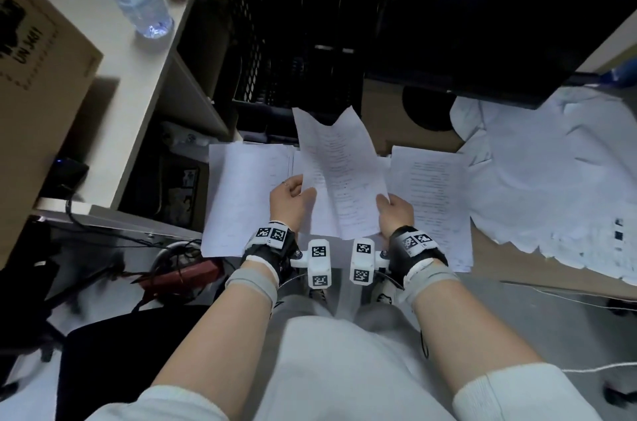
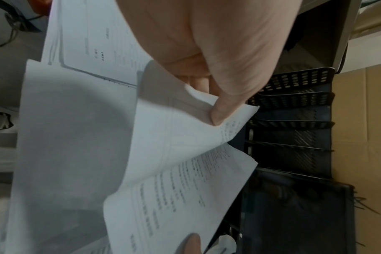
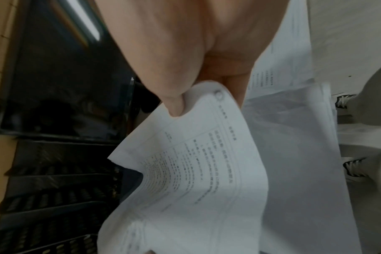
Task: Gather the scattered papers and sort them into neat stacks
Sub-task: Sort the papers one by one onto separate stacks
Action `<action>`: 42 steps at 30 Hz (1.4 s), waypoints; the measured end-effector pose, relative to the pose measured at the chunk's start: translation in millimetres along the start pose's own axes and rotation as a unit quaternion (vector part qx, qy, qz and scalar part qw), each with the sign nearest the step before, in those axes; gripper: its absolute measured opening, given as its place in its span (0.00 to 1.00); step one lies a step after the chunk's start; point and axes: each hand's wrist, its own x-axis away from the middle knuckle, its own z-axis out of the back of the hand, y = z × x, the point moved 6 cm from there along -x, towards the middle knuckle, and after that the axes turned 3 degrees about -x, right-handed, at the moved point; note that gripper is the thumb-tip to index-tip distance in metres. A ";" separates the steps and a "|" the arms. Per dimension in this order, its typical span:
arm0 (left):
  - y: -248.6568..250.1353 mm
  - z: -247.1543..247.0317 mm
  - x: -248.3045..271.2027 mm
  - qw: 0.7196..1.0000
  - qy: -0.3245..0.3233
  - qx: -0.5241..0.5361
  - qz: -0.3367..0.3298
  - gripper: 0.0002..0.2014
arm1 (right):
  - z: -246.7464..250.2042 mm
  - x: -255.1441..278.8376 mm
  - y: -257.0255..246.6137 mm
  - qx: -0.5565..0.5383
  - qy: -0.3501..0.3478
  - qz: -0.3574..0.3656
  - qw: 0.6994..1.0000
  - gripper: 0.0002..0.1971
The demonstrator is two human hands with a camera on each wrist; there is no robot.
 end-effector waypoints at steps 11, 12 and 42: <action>-32.0 4.1 -7.6 0.994 0.038 -0.093 0.035 0.08 | 36.1 10.9 2.2 0.036 0.106 -0.029 0.993 0.13; -34.0 3.8 -8.8 0.992 0.045 -0.111 0.035 0.07 | 38.8 10.5 6.8 0.034 0.113 -0.038 0.992 0.14; -38.9 61.8 -23.6 0.961 0.212 -0.172 0.040 0.09 | 7.7 -22.1 54.6 0.062 0.048 -0.173 0.982 0.17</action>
